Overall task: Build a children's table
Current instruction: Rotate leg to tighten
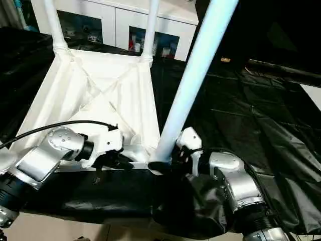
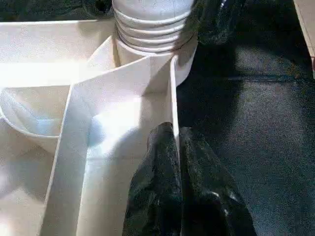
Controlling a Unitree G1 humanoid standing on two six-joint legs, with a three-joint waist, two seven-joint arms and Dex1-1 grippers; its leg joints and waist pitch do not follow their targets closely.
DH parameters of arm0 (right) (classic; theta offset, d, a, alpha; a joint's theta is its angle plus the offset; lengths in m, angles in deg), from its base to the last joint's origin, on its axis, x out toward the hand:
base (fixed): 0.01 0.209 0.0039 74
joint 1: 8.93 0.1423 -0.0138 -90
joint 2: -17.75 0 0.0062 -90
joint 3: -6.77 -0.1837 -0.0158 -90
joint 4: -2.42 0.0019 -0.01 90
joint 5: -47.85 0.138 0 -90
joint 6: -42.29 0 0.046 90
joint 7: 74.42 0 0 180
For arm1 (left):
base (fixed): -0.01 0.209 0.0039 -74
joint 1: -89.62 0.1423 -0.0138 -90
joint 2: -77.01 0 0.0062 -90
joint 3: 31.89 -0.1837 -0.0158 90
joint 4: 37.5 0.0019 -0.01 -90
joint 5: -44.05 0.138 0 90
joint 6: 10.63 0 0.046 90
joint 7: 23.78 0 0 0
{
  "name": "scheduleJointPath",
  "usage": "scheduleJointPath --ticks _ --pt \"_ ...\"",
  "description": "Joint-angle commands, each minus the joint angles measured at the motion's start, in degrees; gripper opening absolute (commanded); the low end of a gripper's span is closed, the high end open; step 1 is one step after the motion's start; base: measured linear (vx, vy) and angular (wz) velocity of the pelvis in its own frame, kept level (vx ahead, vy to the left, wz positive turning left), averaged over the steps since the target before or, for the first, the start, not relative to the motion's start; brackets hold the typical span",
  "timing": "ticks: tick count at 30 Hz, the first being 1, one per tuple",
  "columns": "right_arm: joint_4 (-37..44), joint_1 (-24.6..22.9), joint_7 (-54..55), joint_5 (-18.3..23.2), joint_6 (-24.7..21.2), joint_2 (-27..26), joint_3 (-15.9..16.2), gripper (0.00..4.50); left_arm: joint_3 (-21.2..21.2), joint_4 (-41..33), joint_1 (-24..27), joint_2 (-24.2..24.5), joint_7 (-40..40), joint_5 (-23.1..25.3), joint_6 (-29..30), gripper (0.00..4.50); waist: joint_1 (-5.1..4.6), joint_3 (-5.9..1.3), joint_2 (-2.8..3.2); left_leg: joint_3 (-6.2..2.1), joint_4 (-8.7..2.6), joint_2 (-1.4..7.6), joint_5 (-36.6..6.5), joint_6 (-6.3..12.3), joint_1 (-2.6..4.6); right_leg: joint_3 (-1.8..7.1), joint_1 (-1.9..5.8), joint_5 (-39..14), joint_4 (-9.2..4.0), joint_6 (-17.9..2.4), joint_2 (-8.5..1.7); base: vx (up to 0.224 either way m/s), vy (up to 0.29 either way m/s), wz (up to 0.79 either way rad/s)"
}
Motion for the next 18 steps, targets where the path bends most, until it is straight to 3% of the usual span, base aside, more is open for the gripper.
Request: scheduleJointPath --ticks 1,11,18 --pt "-0.8 0.7 0.1 -0.9 0.5 0.5 0.2 3.85 -2.3 -0.8 0.9 -1.2 -1.2 -0.1 -0.2 0.00 -0.16 -2.71 0.66 0.87 -4.56 0.18 -9.8 1.33 0.26 1.52 3.15 -12.3 -2.89 -10.4 -1.46 0.000 0.000 0.00" --pt "-2.0 1.3 0.5 -1.2 1.1 0.1 -0.1 2.83 -1.8 -0.7 1.1 -1.6 -1.4 0.0 -0.4 0.00 -0.14 -2.88 0.54 0.93 -4.33 0.10 -7.9 1.78 0.27 1.50 3.28 -10.5 -2.59 -10.8 -1.38 0.000 0.000 0.00" --pt "-2.5 0.4 0.8 -0.6 1.0 -0.6 -0.1 2.70 -1.7 -0.2 1.7 -2.1 -1.4 -0.4 0.3 0.00 -0.18 -3.02 0.63 0.89 -4.27 0.10 -8.1 1.55 0.24 1.50 3.32 -11.2 -2.60 -10.5 -1.36 0.000 0.000 0.00"
